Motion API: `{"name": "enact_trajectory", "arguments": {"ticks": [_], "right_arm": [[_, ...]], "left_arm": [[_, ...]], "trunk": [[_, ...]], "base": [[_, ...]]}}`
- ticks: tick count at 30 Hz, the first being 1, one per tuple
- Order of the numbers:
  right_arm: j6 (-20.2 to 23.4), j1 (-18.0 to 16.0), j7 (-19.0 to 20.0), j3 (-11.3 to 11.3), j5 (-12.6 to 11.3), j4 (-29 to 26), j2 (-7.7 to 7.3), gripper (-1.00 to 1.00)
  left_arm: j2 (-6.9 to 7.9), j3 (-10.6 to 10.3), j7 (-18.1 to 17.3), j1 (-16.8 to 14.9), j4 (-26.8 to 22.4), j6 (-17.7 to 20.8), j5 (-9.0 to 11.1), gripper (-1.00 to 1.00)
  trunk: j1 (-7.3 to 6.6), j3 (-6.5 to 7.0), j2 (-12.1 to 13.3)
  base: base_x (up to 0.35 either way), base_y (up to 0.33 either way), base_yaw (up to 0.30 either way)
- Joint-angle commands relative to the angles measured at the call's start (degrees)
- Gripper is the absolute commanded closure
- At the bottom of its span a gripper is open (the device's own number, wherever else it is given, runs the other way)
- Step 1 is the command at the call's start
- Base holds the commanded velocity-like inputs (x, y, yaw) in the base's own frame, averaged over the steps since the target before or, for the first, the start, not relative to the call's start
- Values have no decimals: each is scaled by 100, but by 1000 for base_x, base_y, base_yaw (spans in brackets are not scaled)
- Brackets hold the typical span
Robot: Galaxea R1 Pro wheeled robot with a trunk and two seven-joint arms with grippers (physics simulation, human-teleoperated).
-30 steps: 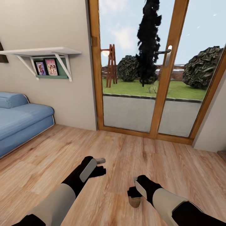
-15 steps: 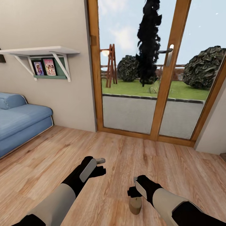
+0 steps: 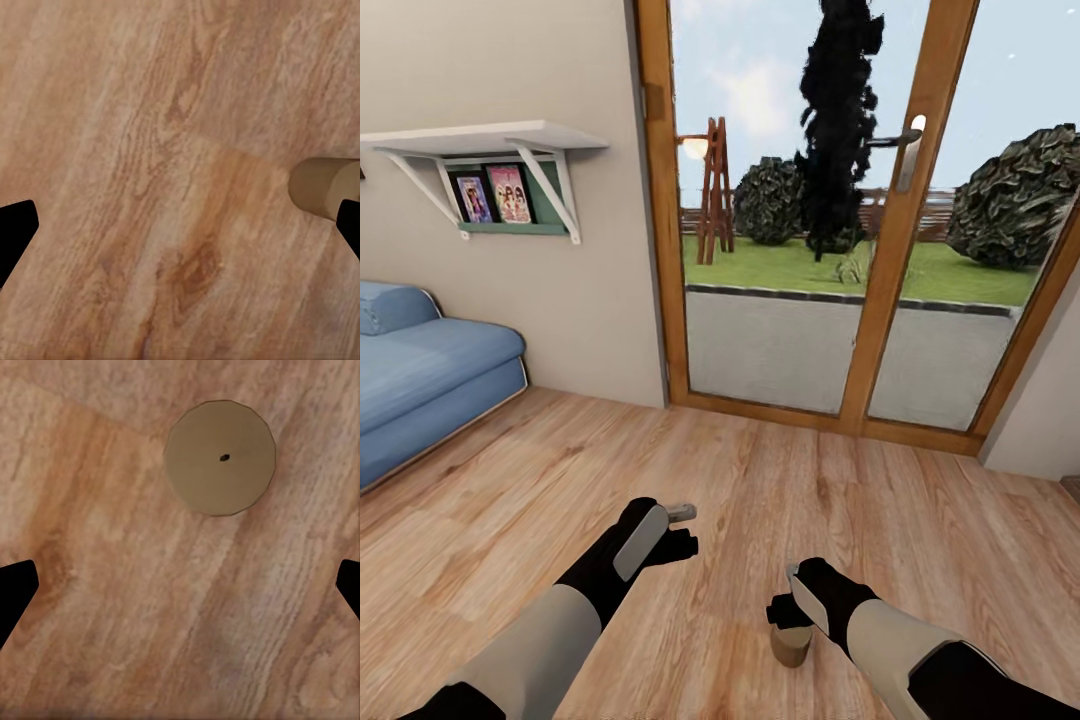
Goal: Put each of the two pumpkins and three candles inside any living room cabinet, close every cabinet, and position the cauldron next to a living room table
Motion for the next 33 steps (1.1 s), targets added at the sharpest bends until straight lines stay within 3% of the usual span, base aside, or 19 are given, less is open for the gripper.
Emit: {"name": "enact_trajectory", "arguments": {"ticks": [1,18,28,33], "right_arm": [[26,-2,-41,34,-61,-11,-3,-100],[26,-2,-41,34,-61,-10,-5,-100],[26,-2,-39,34,-63,-6,-7,-100],[27,-2,-41,21,-81,-10,-140,-100]], "left_arm": [[3,-17,58,-6,-7,2,59,-100],[3,-17,58,-4,-6,2,57,-100],[3,-17,64,-3,-1,-4,57,-100],[3,-17,66,-2,0,-6,56,-100]], "trunk": [[1,-28,-4],[45,-405,-27],[45,-405,-27],[45,-405,-27]], "base": [[0,0,0],[0,0,0],[11,0,0],[259,0,0]]}}
